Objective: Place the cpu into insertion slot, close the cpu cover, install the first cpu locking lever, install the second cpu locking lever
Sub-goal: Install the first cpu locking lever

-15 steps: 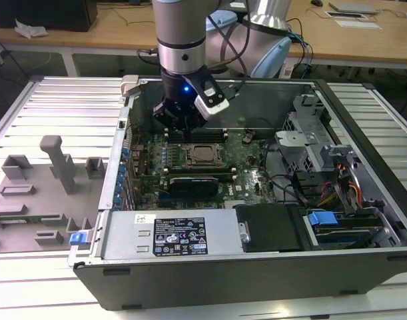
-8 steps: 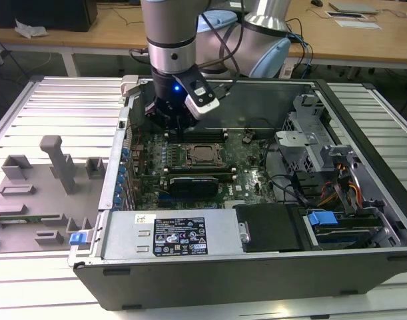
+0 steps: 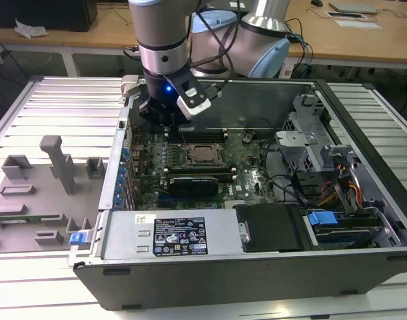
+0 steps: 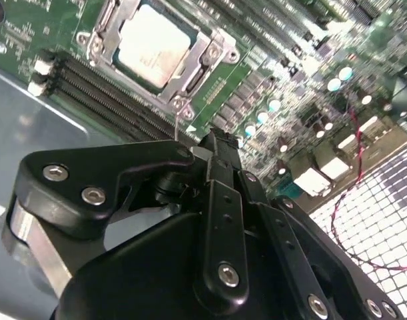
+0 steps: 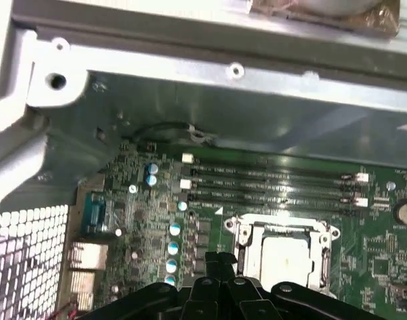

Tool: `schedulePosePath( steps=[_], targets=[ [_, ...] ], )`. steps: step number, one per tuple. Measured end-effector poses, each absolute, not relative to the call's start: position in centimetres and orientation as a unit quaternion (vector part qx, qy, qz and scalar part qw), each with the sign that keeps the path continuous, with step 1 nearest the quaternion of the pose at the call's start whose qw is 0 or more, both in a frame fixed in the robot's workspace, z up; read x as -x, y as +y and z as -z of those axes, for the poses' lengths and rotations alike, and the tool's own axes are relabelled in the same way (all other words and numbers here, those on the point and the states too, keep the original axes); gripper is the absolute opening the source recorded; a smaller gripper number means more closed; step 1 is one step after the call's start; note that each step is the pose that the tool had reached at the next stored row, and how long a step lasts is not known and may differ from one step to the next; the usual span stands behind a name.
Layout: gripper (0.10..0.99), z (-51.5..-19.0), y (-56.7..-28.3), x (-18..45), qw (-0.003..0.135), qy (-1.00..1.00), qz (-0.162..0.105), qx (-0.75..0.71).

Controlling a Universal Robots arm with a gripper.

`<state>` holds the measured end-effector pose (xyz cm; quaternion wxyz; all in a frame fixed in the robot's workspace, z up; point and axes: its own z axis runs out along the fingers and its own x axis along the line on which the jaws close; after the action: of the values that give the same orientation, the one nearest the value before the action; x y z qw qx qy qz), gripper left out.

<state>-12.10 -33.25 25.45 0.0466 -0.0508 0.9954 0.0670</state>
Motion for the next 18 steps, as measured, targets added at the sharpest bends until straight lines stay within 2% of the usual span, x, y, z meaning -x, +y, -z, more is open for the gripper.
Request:
schedulePosePath(
  steps=[8,18],
  targets=[
    [0.106,-25.4,-33.3,13.1,0.057,0.988,-0.134,0.048],
    [0.106,-25.4,-33.3,10.8,0.057,0.988,-0.137,0.048]
  ],
)
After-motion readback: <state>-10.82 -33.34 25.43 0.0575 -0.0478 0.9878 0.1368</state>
